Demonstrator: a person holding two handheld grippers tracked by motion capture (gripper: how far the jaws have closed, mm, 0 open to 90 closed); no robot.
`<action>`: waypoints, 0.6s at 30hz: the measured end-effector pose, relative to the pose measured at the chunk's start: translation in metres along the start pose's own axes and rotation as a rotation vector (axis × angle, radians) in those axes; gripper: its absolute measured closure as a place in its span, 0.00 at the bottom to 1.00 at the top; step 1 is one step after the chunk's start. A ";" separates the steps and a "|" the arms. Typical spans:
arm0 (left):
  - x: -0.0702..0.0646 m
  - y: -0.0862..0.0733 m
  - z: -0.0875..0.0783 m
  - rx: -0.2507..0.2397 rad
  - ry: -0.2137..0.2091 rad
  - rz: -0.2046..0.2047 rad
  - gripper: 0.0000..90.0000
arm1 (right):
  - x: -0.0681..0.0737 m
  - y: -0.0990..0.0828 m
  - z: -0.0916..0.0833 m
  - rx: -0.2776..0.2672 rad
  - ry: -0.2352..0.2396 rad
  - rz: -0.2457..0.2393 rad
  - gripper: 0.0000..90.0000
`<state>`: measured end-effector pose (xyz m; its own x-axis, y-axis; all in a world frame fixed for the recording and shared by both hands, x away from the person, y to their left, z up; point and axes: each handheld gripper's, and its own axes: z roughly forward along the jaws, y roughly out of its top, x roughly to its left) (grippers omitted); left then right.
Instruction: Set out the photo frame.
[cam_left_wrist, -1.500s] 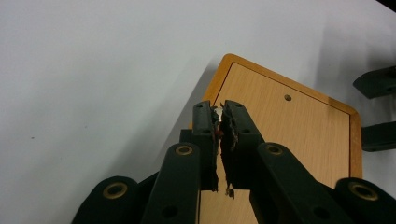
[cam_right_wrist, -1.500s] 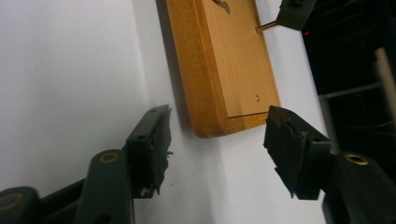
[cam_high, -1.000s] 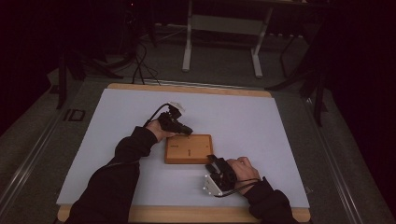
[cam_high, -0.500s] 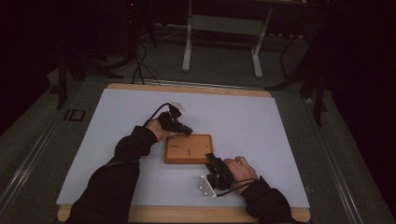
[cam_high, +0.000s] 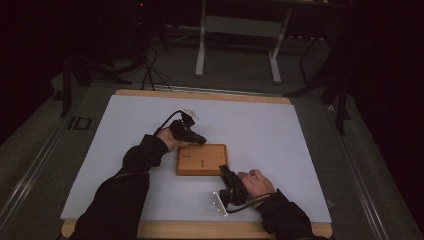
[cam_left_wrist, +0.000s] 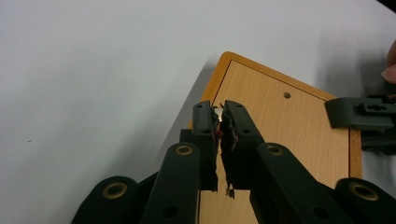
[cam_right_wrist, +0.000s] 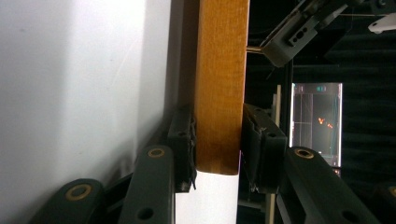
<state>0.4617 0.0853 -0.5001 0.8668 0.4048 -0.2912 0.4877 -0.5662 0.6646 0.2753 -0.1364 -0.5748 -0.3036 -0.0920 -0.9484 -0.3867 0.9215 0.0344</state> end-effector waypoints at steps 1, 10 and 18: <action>0.000 0.000 0.000 0.001 0.002 0.000 0.94 | 0.000 0.000 0.000 0.001 0.001 -0.003 0.74; -0.013 -0.001 -0.002 -0.027 0.052 0.079 0.62 | -0.009 -0.002 -0.001 -0.017 0.039 0.019 0.74; -0.027 -0.004 -0.026 -0.127 0.015 0.141 0.33 | -0.031 -0.005 -0.002 -0.039 0.087 0.045 0.77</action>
<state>0.4336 0.0952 -0.4765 0.9237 0.3386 -0.1795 0.3434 -0.5235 0.7797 0.2850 -0.1387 -0.5451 -0.3954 -0.0850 -0.9146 -0.4038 0.9104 0.0899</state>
